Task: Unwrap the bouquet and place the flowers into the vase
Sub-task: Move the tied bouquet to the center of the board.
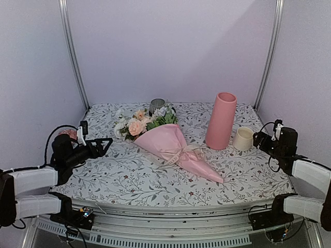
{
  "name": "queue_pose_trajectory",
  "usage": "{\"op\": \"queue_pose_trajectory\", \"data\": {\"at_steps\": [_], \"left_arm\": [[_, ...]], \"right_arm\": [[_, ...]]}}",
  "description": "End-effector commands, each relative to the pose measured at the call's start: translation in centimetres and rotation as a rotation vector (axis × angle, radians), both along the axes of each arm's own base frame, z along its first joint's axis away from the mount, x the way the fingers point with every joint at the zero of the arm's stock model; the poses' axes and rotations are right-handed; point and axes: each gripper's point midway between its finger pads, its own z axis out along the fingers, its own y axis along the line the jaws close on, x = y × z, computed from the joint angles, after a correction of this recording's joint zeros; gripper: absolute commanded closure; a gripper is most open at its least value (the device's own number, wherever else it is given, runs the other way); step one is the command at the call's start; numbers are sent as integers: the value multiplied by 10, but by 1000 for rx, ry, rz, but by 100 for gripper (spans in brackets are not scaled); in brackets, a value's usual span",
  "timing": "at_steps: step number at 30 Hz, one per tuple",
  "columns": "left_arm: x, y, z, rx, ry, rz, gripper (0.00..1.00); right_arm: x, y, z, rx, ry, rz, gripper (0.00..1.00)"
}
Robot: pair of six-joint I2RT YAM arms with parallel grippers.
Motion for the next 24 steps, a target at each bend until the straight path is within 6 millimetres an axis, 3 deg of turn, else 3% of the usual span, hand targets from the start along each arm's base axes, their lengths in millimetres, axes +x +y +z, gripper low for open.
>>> {"op": "queue_pose_trajectory", "data": {"at_steps": [1,8,14,19,24], "left_arm": [[4,-11,4,23,-8,-39,2],[1,-30,2,15,-4,-117,2],[-7,-49,6,46,-38,-198,2],[-17,-58,13,64,-99,-240,2],[-26,-61,20,79,-166,-249,2]], "right_arm": [[-4,-4,-1,55,14,-53,1],[-6,13,5,152,31,13,1],[-9,17,28,154,12,36,1],[-15,16,28,153,24,27,1],[-20,52,27,198,42,246,1]]}}
